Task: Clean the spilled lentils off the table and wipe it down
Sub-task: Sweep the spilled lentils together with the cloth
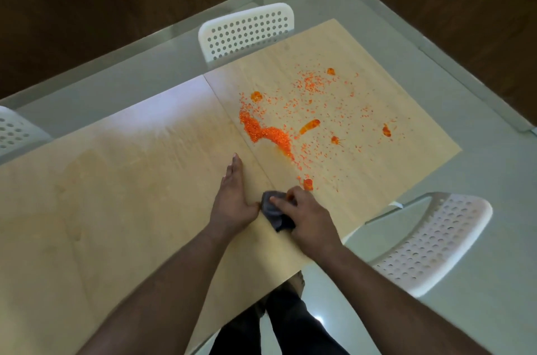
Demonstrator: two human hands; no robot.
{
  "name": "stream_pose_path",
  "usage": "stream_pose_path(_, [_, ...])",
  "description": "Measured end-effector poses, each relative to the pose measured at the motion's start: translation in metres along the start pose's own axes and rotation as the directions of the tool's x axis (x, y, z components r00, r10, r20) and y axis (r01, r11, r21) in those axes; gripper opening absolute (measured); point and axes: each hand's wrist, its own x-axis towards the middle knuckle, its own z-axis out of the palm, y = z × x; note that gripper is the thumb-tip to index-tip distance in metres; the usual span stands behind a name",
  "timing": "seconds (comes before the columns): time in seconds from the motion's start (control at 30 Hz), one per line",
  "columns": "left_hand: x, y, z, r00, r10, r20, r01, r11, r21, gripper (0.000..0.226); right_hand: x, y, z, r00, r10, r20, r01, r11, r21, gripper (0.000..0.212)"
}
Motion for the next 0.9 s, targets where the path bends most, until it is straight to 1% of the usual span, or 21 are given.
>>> stream_pose_path(0.07, [-0.007,0.009,0.017,1.000,0.012,0.000,-0.012,1.000,-0.003,0.133,-0.017,0.020,0.002,0.997,-0.081,0.017,0.082,0.994,-0.072,0.059])
stream_pose_path(0.1, [-0.010,0.014,0.025,1.000,0.013,-0.012,-0.013,1.000,0.009,0.133,-0.020,0.031,0.000,0.995,-0.099,0.027,0.101,0.989,-0.110,0.060])
stream_pose_path(0.23, [-0.014,0.027,0.043,0.996,-0.035,-0.083,0.037,0.999,0.027,0.137,0.015,0.063,-0.022,1.000,-0.003,-0.019,0.001,0.995,-0.095,0.045])
stream_pose_path(0.3, [-0.013,0.031,0.046,0.994,-0.062,-0.094,0.063,0.998,0.008,0.138,0.045,0.074,-0.032,0.998,0.035,-0.044,-0.041,0.990,-0.138,0.044])
stream_pose_path(0.4, [-0.017,0.037,0.051,0.992,-0.094,-0.090,0.092,0.995,-0.024,0.135,0.072,0.082,-0.043,0.996,0.064,-0.056,-0.069,0.992,-0.108,0.045])
stream_pose_path(0.47, [-0.022,0.039,0.055,0.992,-0.083,-0.095,0.081,0.996,-0.026,0.131,0.069,0.077,-0.051,0.997,0.015,-0.073,-0.022,0.995,-0.096,0.046])
stream_pose_path(0.57, [-0.030,0.040,0.063,0.991,-0.086,-0.101,0.081,0.996,-0.047,0.130,0.037,0.067,-0.057,0.991,-0.111,-0.071,0.102,0.987,-0.121,0.052])
stream_pose_path(0.63, [-0.036,0.041,0.065,0.988,-0.108,-0.113,0.100,0.992,-0.077,0.136,0.008,0.063,-0.055,0.988,-0.149,-0.029,0.145,0.985,-0.098,0.060])
stream_pose_path(0.73, [-0.047,0.037,0.066,0.985,-0.121,-0.124,0.107,0.988,-0.114,0.143,-0.025,0.057,-0.039,0.972,-0.231,0.041,0.234,0.968,-0.091,0.063])
stream_pose_path(0.8, [-0.056,0.030,0.066,0.986,-0.115,-0.125,0.099,0.987,-0.123,0.146,-0.030,0.052,-0.025,0.950,-0.297,0.096,0.307,0.945,-0.115,0.062])
stream_pose_path(0.9, [-0.064,0.018,0.067,0.979,-0.122,-0.162,0.103,0.988,-0.118,0.145,-0.012,0.043,-0.011,0.918,-0.366,0.155,0.390,0.905,-0.169,0.054])
